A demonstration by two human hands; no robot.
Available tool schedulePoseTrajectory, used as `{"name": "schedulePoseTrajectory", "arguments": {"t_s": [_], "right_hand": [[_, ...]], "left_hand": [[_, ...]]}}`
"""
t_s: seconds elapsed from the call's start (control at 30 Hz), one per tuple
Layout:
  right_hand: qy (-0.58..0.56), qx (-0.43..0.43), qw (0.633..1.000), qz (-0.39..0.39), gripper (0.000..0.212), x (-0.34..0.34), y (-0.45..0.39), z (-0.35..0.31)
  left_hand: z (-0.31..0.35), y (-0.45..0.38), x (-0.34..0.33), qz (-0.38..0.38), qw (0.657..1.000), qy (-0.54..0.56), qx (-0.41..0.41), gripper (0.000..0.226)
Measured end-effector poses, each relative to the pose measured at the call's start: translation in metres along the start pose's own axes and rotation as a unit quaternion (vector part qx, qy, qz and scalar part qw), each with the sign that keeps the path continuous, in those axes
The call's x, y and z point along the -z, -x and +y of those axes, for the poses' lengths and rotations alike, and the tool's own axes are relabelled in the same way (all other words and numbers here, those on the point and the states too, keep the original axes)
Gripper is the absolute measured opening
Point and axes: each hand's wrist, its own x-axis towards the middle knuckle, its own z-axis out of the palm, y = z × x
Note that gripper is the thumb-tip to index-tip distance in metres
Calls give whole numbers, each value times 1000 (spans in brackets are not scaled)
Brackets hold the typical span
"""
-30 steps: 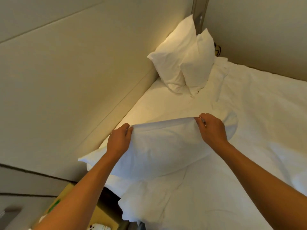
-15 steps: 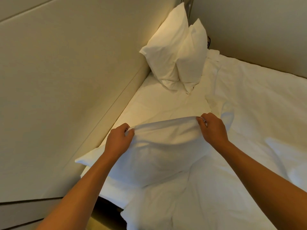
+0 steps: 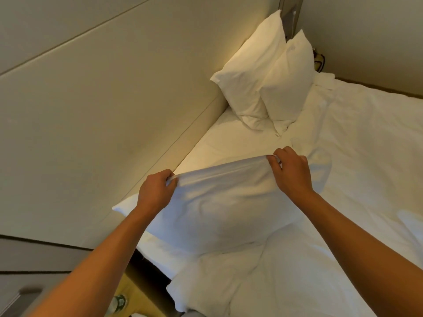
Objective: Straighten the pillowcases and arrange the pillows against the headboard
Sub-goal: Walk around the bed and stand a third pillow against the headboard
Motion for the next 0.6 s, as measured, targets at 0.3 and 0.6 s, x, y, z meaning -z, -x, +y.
{"name": "schedulePoseTrajectory", "arguments": {"t_s": [0.3, 0.6], "right_hand": [[-26, 20, 999, -6, 28, 4, -10, 9], [-12, 10, 998, -56, 25, 6, -30, 14]], "left_hand": [[12, 5, 2, -15, 999, -33, 30, 23], [3, -5, -4, -44, 998, 52, 11, 23]]}}
